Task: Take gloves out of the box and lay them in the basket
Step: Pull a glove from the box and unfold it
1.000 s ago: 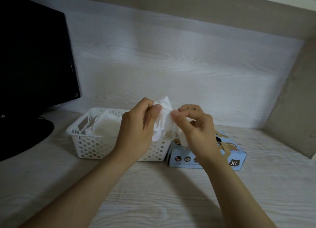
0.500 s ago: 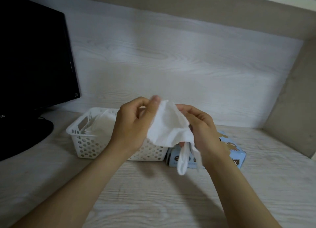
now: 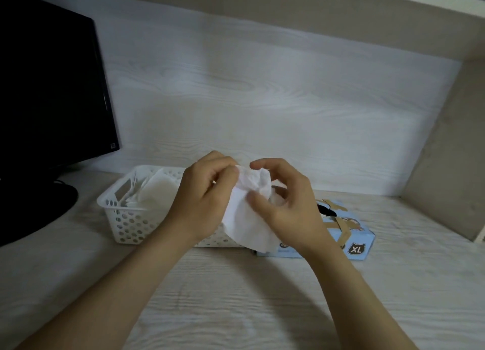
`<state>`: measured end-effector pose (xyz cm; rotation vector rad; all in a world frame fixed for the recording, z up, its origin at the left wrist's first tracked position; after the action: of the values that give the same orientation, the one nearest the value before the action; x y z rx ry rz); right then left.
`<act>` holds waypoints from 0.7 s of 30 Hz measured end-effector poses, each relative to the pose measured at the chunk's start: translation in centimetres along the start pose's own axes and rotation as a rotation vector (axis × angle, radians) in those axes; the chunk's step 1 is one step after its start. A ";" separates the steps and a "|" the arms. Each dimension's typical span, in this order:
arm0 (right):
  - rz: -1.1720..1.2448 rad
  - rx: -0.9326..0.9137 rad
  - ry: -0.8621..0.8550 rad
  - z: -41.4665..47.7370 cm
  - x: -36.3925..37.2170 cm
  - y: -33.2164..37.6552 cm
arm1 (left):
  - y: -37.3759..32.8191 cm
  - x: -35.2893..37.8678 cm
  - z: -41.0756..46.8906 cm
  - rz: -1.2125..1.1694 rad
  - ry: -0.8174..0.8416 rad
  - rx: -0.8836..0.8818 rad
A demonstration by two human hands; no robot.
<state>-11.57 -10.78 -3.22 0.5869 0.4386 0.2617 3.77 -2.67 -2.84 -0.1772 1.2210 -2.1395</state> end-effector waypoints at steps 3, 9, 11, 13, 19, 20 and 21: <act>0.154 0.099 -0.040 0.1 -0.4 0.0 | 0.2 -0.1 0.0 0.061 -0.100 0.004; 0.208 0.216 -0.063 -0.2 -0.8 0.3 | 0.8 -0.6 0.4 0.117 -0.224 0.025; 0.219 0.260 -0.065 -0.1 -0.8 0.2 | 0.8 -0.8 0.5 0.094 -0.247 0.041; 0.222 0.291 -0.069 0.0 -0.7 0.2 | 0.6 -1.1 0.7 0.060 -0.255 0.042; 0.106 0.348 -0.160 0.1 -1.0 -0.3 | 1.0 -2.7 1.7 0.088 -0.211 0.024; 0.102 0.339 -0.185 0.1 -1.0 -0.4 | 1.2 -3.0 1.9 0.090 -0.193 0.018; 0.100 0.328 -0.217 0.2 -0.9 -0.6 | 1.4 -3.2 2.1 0.090 -0.173 0.003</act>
<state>-12.26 -11.65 -3.12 0.9503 0.2430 0.2195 7.74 -2.76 -2.18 -0.2947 1.1048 -2.0040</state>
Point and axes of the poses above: each hand's wrist, its own z-axis towards the middle knuckle, its own x-axis out of the palm, y = z × x, the point moved 2 cm from there along z, towards the middle knuckle, and after that the axes turned 12 degrees about -x, right-handed, at the moved point
